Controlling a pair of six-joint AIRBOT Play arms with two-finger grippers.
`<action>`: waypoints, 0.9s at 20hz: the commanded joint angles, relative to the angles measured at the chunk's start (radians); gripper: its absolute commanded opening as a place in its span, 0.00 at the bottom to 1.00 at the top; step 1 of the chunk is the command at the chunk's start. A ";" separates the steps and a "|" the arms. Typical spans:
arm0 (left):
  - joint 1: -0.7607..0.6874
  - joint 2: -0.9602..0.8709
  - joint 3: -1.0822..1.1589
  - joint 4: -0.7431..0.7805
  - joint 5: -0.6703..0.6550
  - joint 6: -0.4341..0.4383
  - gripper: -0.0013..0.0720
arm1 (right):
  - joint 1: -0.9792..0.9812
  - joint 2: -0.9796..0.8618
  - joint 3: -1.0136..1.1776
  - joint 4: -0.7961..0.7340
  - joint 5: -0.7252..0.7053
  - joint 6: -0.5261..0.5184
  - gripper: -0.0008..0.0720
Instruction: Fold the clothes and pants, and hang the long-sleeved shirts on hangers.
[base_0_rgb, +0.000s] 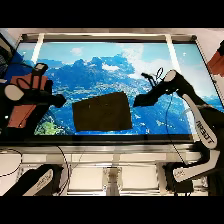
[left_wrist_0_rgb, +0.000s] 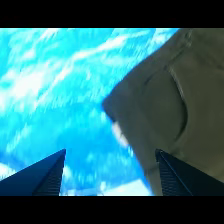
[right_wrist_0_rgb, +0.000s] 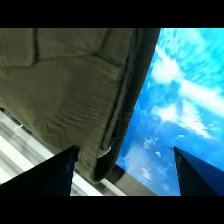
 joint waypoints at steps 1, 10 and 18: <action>0.057 0.029 0.000 0.000 -0.139 -0.005 0.90 | 0.003 -0.111 -0.026 0.113 0.005 -0.013 0.96; 0.058 0.029 0.000 0.000 -0.153 -0.027 0.89 | 0.135 -0.192 -0.026 0.206 -0.039 -0.052 0.81; 0.058 0.029 0.000 0.000 -0.153 -0.027 0.89 | 0.146 -0.188 0.068 0.238 -0.063 -0.025 0.04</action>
